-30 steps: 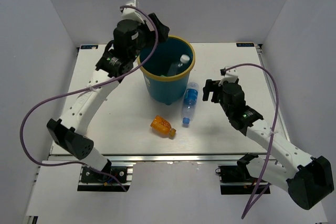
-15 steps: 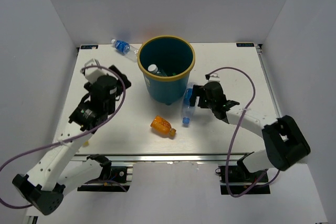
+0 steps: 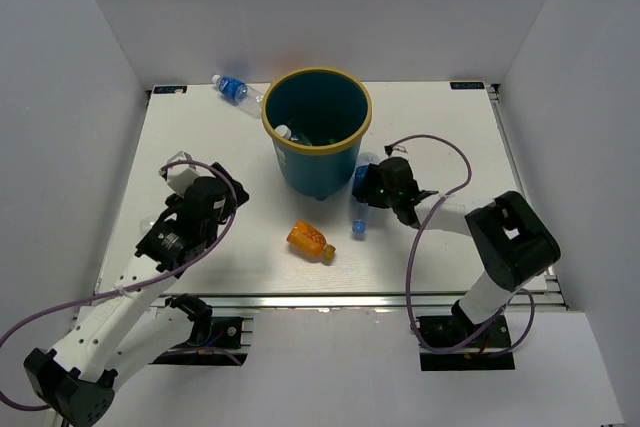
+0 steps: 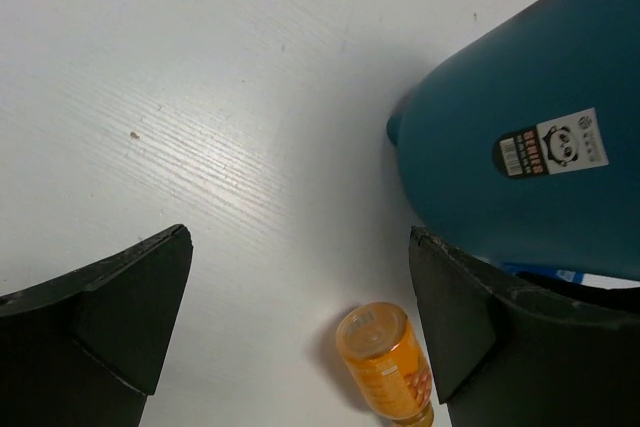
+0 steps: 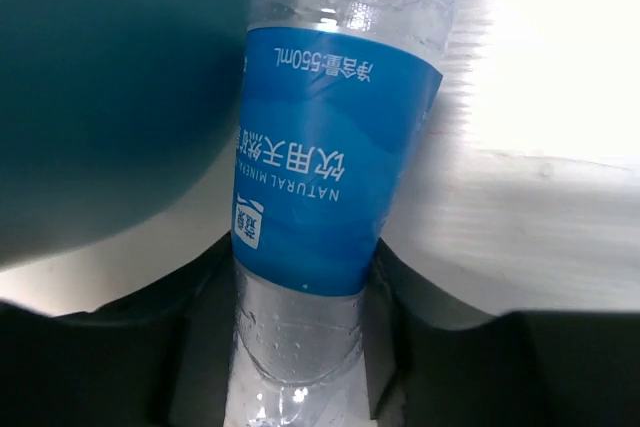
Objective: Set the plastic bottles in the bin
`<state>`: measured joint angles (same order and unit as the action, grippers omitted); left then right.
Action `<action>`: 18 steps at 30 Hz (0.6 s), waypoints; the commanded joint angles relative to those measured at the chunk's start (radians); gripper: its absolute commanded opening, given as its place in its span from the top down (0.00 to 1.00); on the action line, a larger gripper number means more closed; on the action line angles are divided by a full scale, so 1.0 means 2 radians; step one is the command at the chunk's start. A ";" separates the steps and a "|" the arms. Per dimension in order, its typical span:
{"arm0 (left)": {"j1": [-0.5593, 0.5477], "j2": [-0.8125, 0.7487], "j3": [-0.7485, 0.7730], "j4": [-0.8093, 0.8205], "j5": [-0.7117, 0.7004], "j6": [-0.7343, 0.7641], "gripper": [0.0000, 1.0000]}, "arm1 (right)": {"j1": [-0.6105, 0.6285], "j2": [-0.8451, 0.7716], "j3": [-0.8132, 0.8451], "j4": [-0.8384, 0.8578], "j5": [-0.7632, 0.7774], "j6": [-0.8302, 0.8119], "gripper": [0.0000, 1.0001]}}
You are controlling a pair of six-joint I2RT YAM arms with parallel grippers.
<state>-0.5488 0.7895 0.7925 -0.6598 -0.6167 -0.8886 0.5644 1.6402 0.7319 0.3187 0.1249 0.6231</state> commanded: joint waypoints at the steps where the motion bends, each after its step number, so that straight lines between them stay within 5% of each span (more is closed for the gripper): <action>1: 0.001 -0.012 -0.018 0.002 0.026 -0.005 0.02 | -0.003 -0.066 -0.014 0.008 0.043 -0.002 0.62; 8: 0.001 0.006 -0.037 0.054 0.077 0.020 0.02 | -0.012 -0.219 -0.002 -0.045 0.207 -0.117 0.60; 11: 0.001 0.023 -0.033 0.052 0.068 0.028 0.02 | -0.013 -0.269 0.021 -0.005 0.232 -0.208 0.55; 18: 0.001 0.031 -0.020 0.045 0.051 0.039 0.02 | -0.011 -0.222 0.195 -0.006 -0.012 -0.332 0.47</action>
<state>-0.5480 0.8669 0.7246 -0.5751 -0.4938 -0.8341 0.5373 1.1267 0.9546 0.2687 0.3222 0.1089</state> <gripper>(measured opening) 0.983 0.536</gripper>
